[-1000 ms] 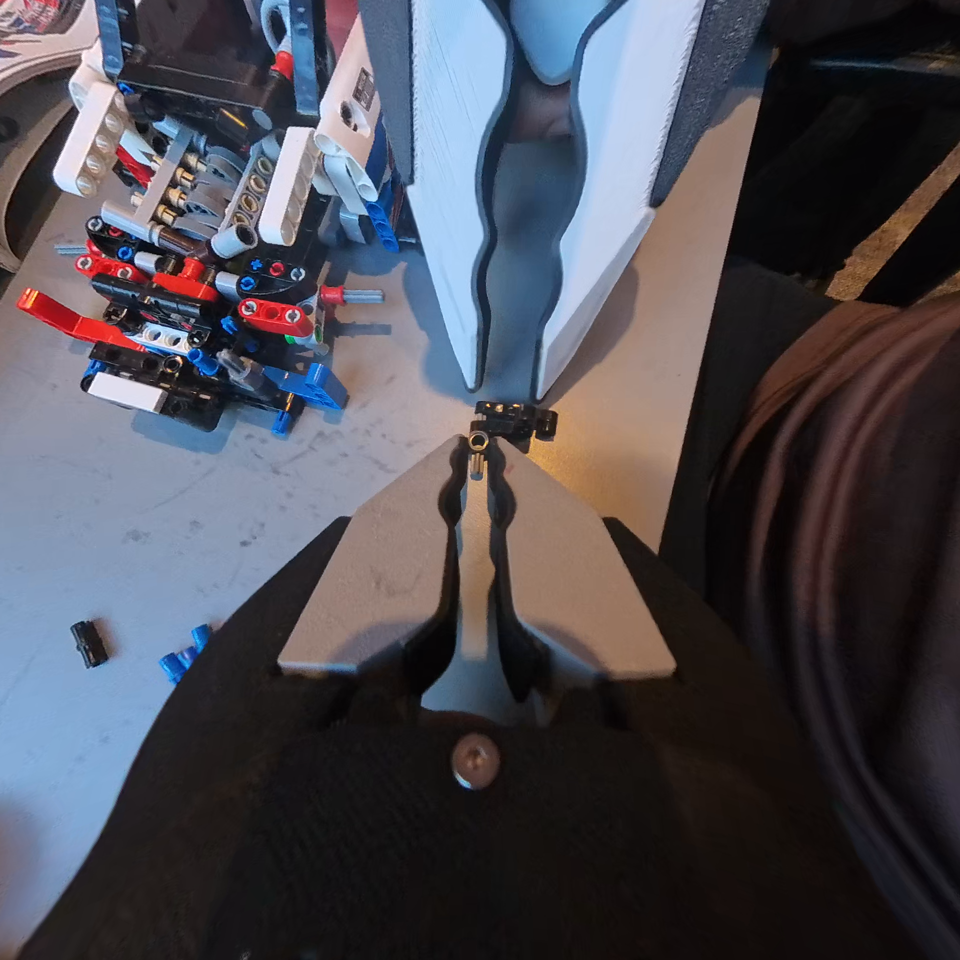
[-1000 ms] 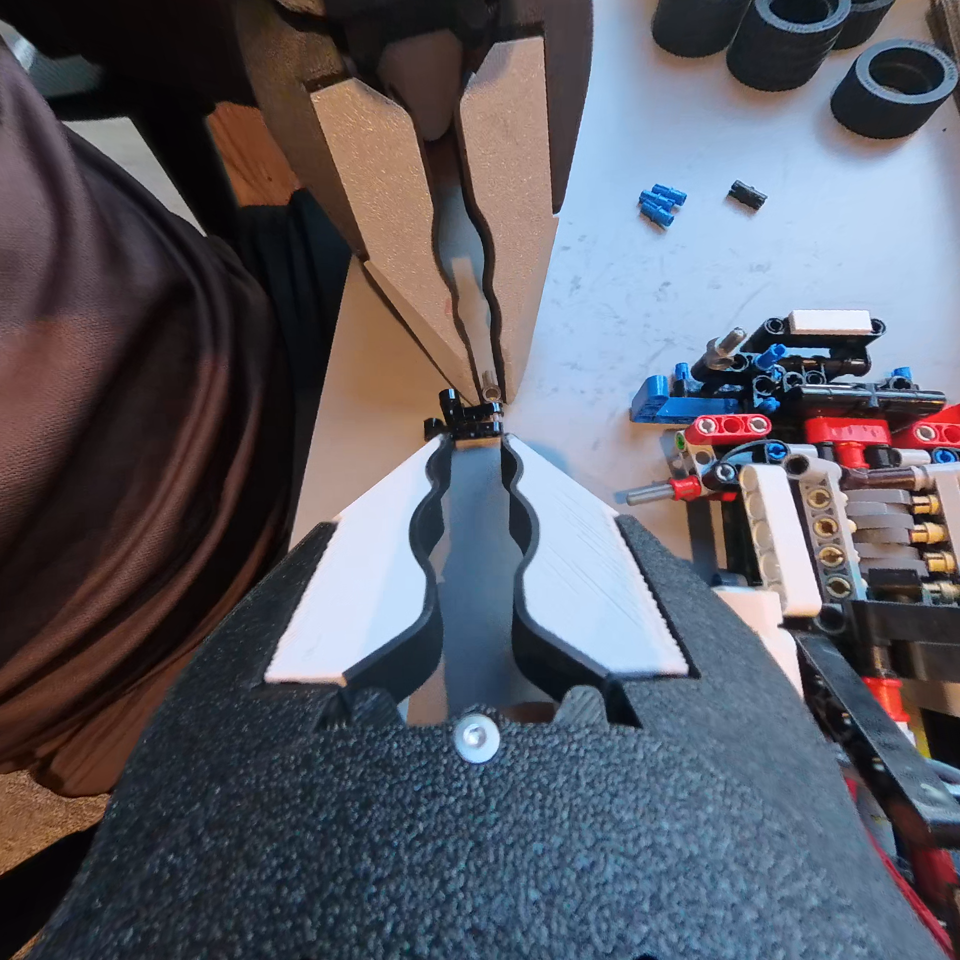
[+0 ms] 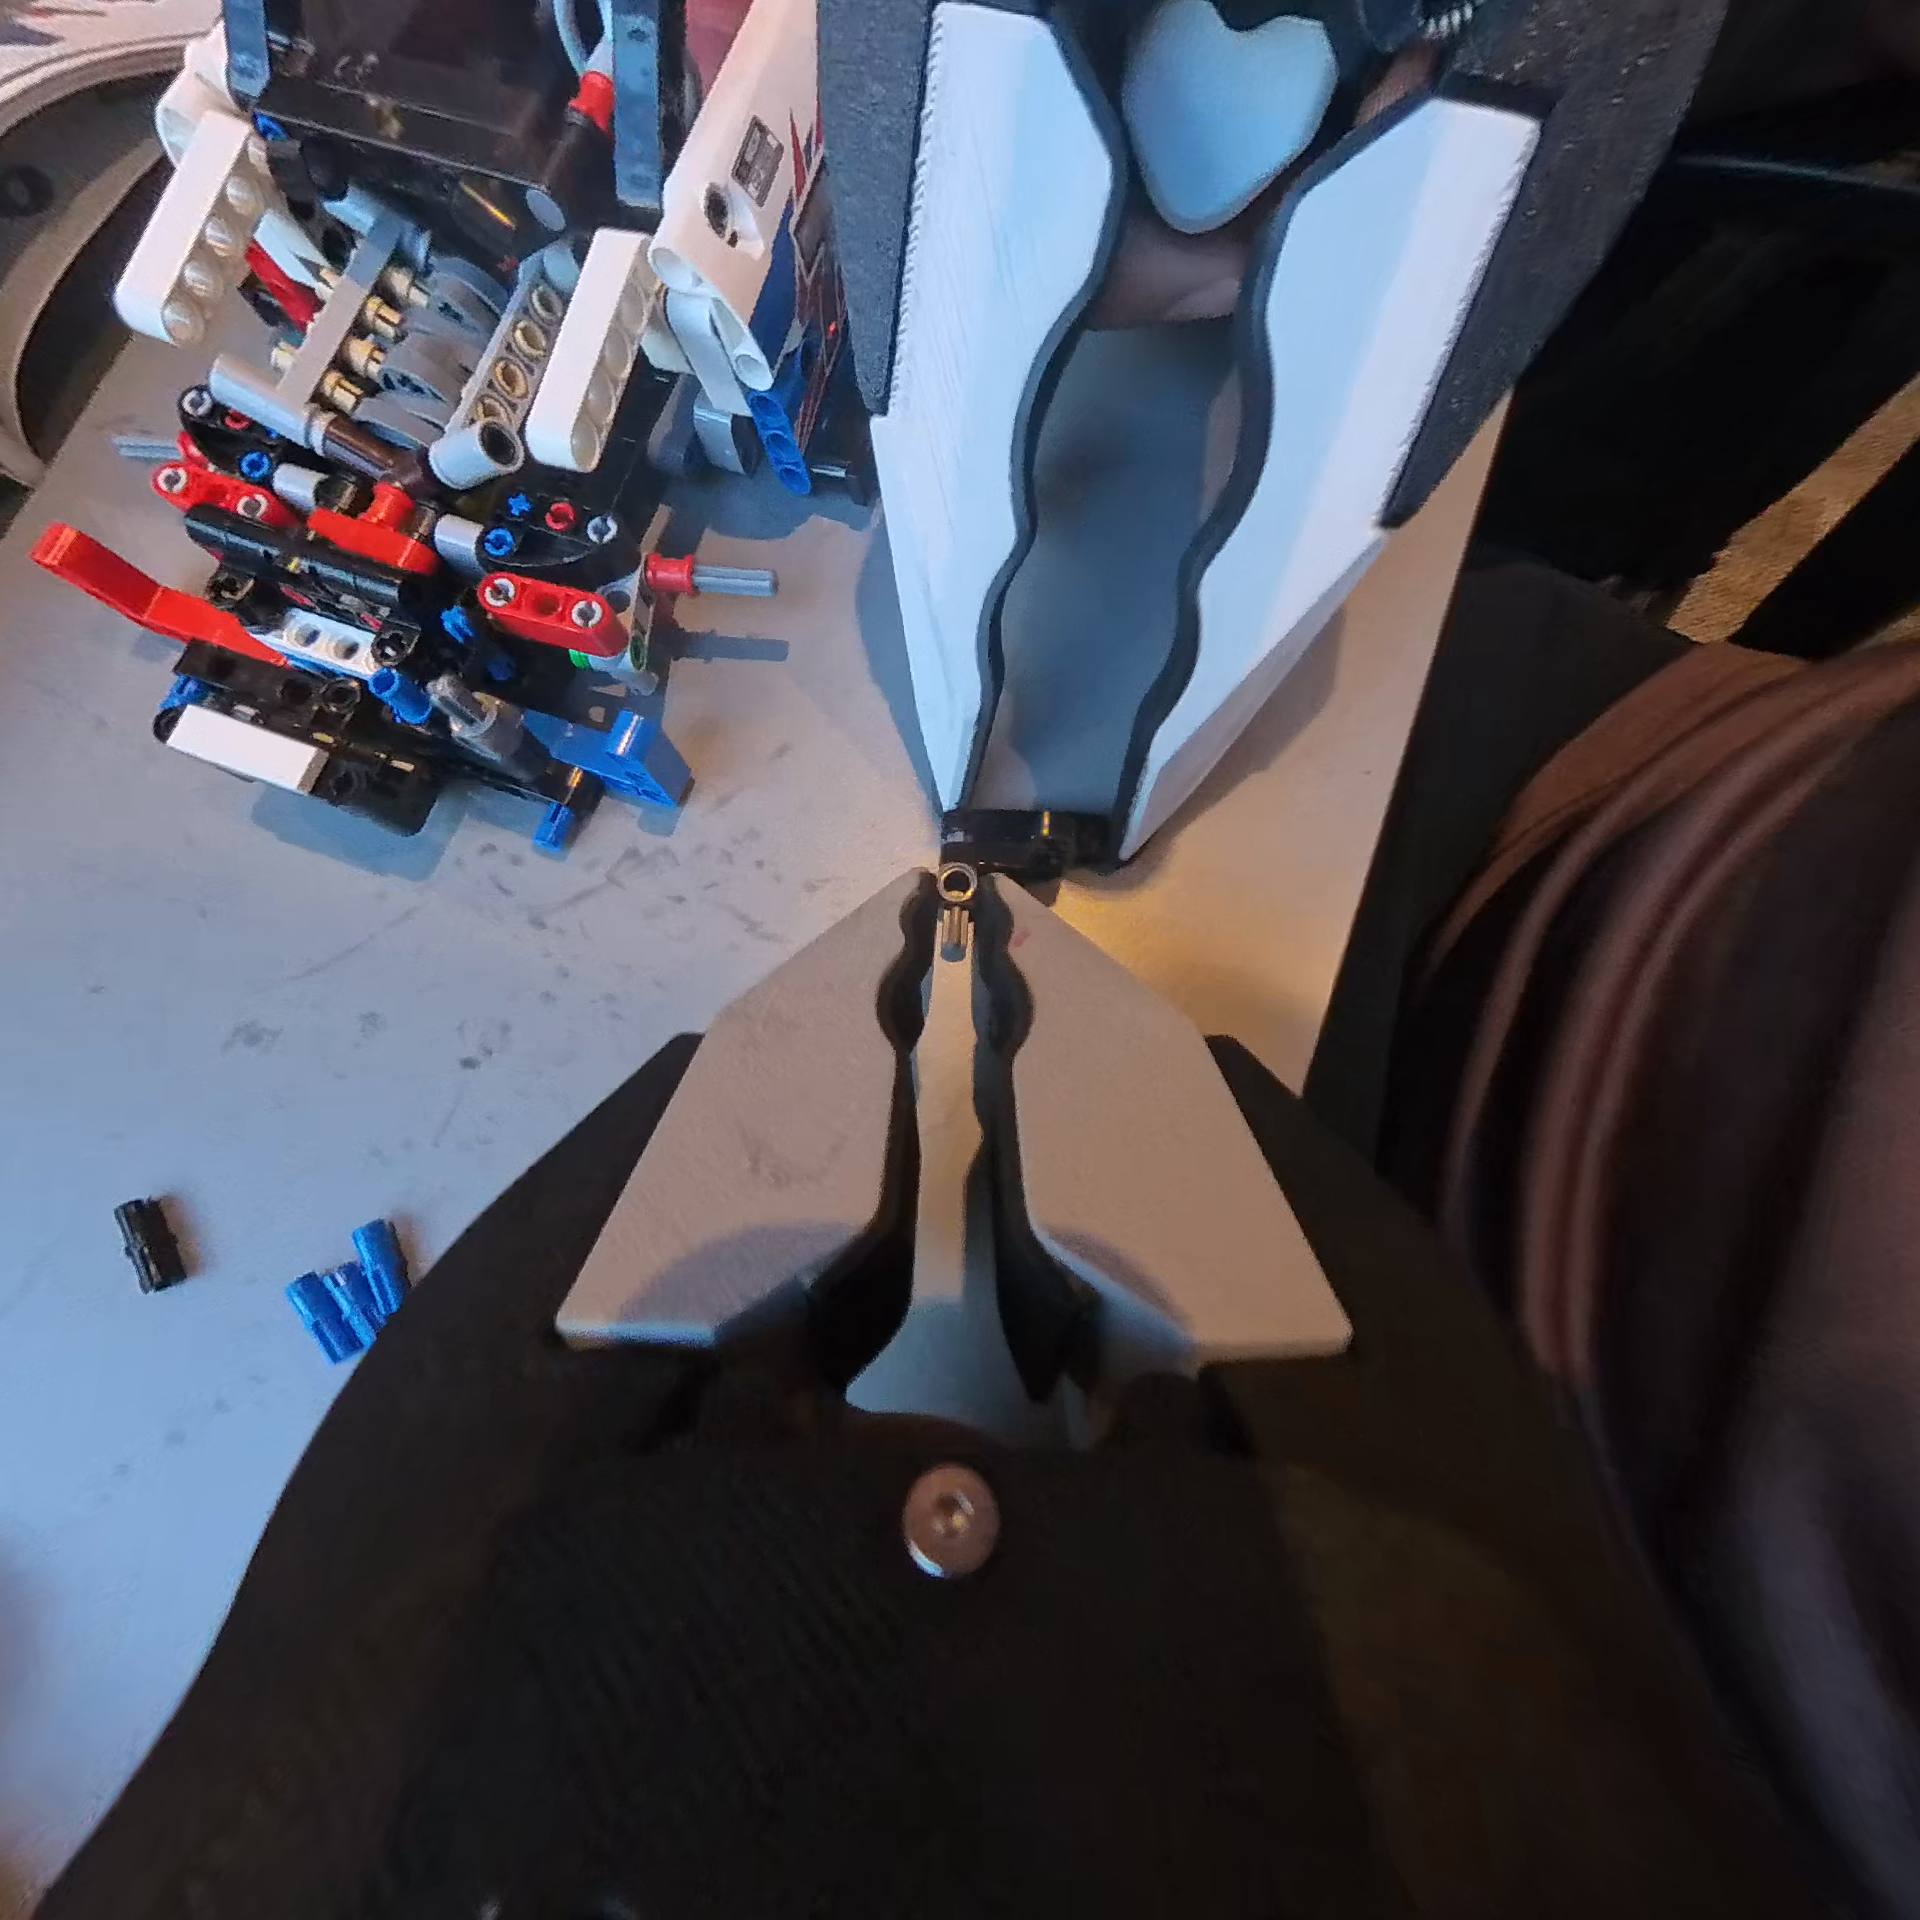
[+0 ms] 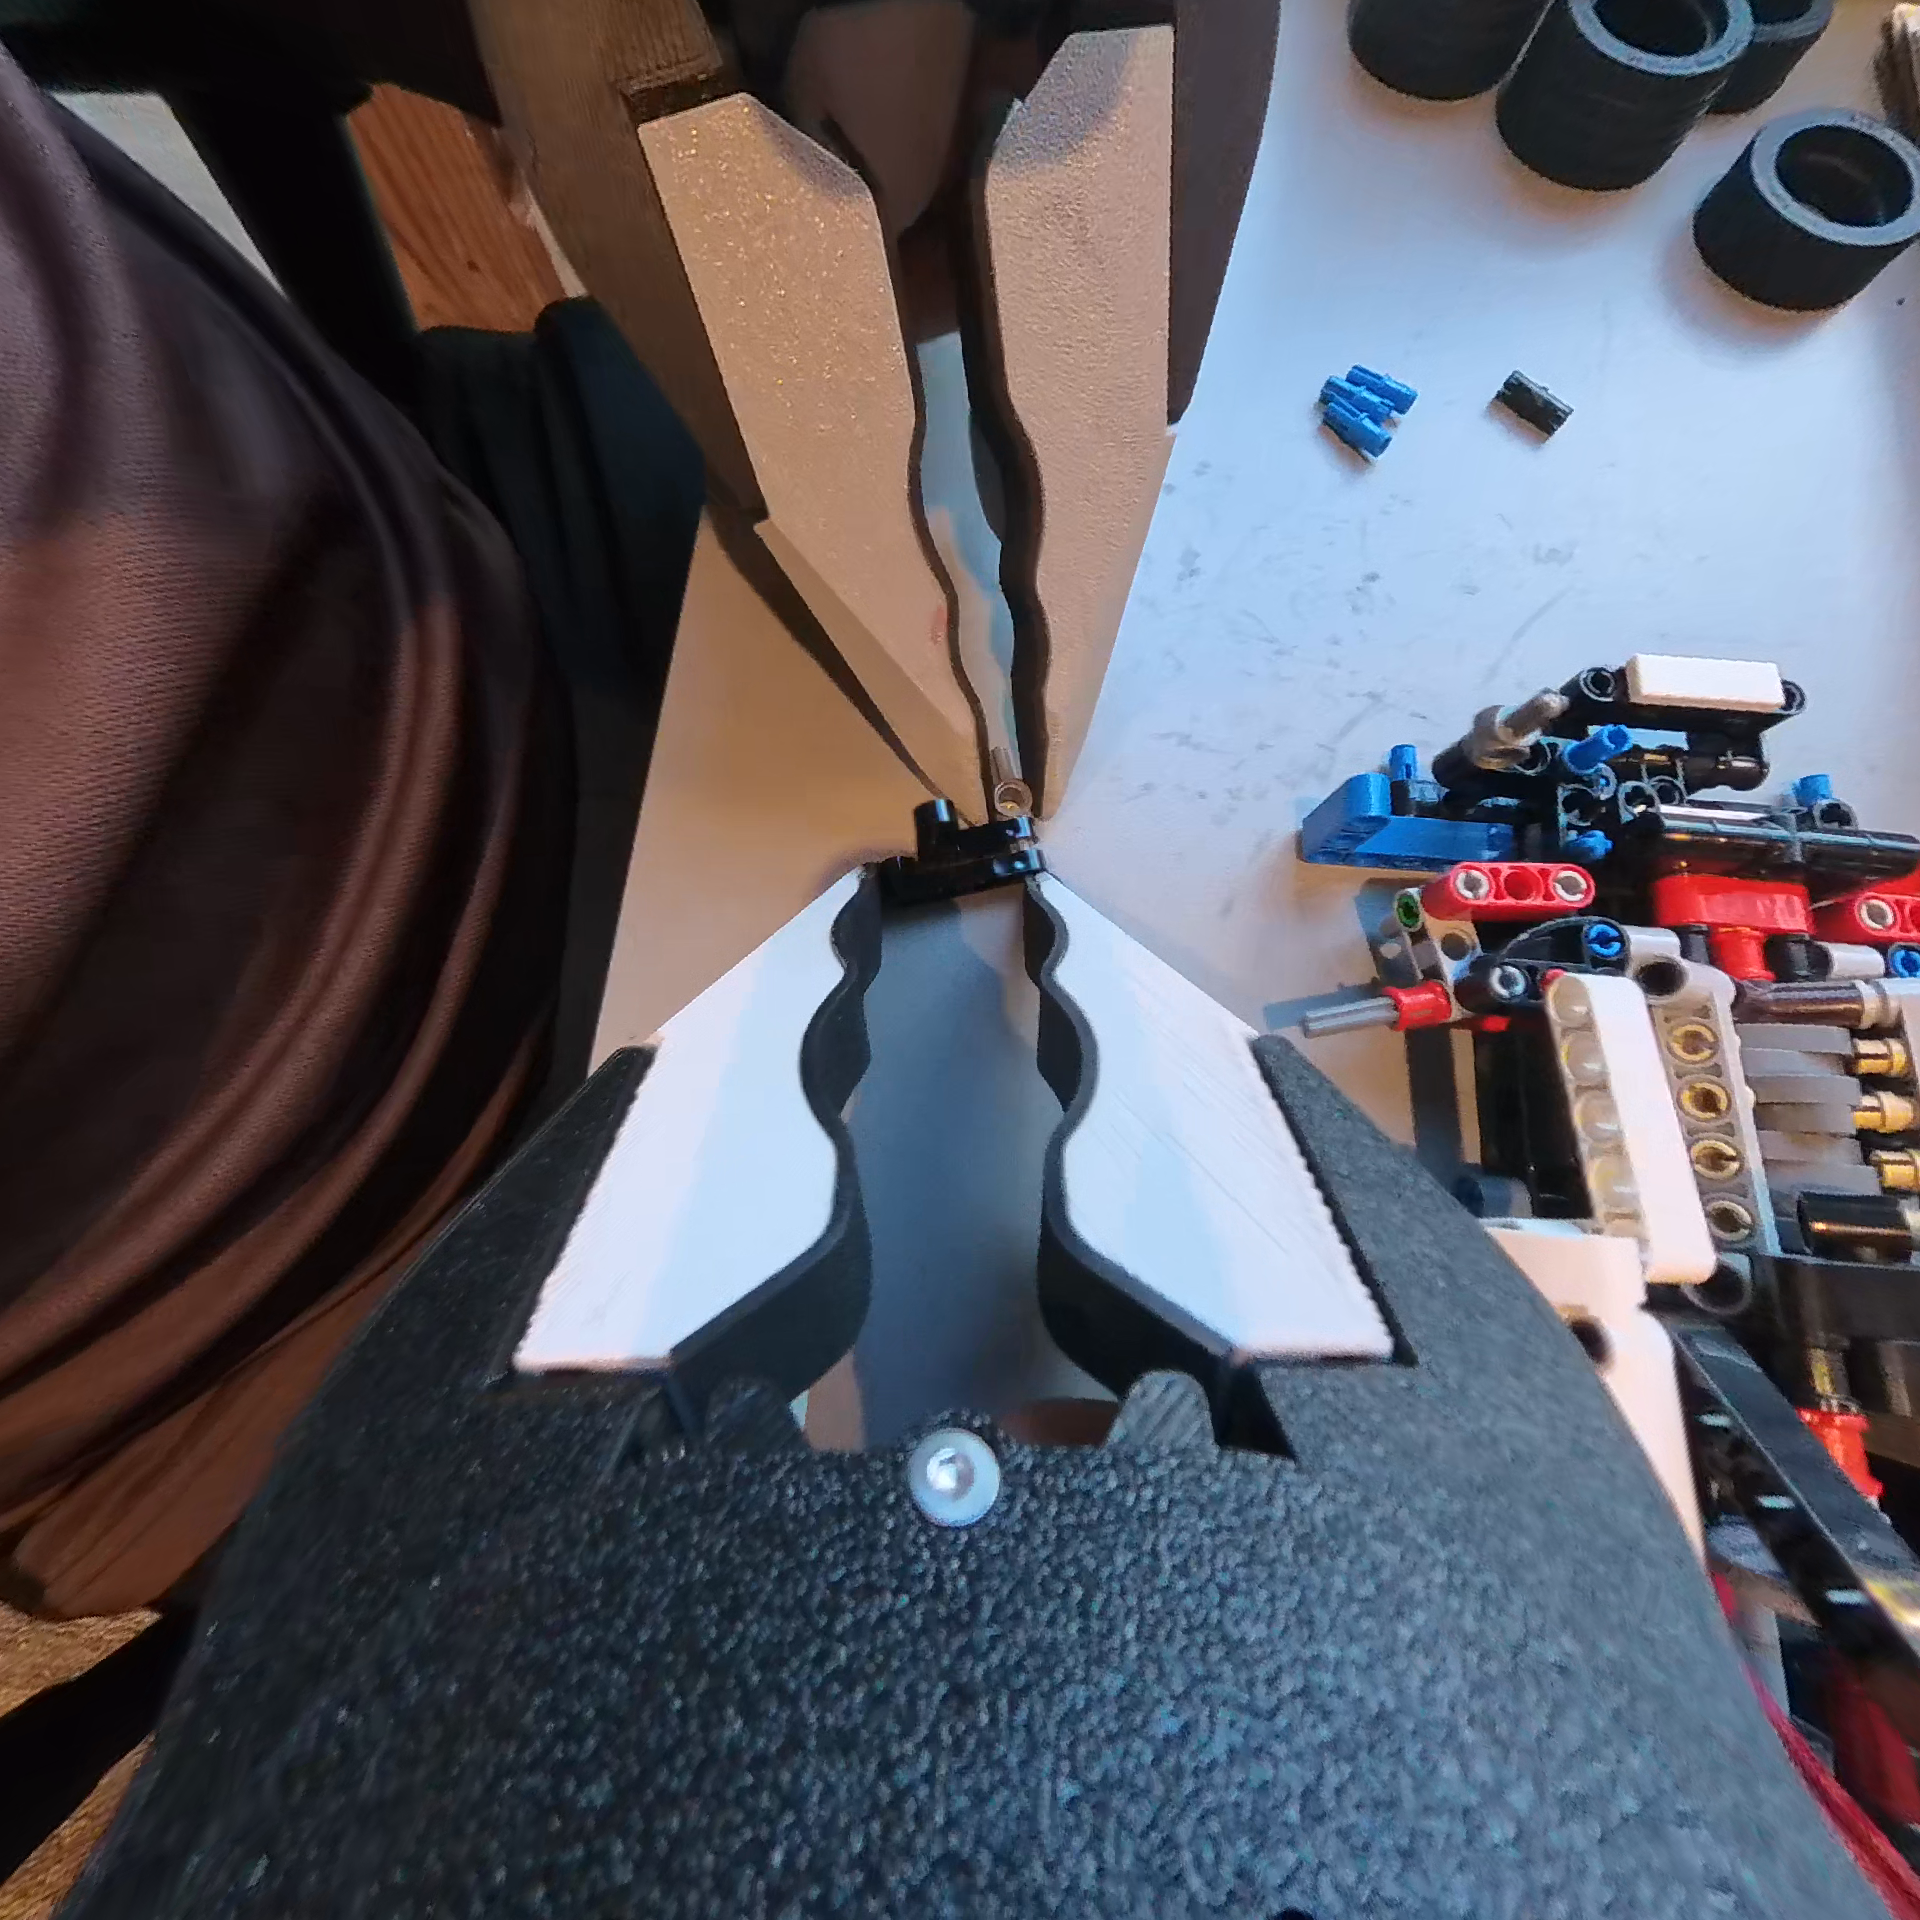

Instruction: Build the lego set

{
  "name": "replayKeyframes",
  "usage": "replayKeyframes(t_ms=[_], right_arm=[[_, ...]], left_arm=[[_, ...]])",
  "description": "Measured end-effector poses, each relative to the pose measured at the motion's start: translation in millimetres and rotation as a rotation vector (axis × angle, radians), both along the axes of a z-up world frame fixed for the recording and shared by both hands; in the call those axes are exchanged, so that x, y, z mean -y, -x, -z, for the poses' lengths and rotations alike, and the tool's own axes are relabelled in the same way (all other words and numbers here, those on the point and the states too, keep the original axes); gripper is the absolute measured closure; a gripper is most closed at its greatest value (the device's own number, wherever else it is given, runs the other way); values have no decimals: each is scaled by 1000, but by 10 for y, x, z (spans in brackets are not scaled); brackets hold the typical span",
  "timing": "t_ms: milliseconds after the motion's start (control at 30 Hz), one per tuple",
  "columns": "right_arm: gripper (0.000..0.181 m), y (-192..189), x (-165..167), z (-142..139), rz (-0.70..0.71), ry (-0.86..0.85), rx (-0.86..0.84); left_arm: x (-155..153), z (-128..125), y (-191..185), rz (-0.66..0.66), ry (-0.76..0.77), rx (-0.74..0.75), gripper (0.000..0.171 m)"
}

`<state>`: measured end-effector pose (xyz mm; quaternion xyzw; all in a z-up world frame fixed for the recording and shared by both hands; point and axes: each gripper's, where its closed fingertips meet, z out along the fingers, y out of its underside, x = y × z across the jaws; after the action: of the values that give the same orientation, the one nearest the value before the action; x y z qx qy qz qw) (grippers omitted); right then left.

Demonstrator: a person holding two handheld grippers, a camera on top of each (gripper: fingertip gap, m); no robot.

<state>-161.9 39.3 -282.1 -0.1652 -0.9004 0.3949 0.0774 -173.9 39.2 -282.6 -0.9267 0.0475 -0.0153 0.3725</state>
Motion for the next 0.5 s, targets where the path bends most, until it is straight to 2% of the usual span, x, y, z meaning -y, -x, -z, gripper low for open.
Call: replayKeyframes(t_ms=[167,500], right_arm=[[156,0,7,-2,4,-4,-14],[157,0,23,-12,-19,-1,-27]], left_arm=[[-16,-2,-2,-34,-12,9,167],[-29,-3,-10,64,-16,23,167]])
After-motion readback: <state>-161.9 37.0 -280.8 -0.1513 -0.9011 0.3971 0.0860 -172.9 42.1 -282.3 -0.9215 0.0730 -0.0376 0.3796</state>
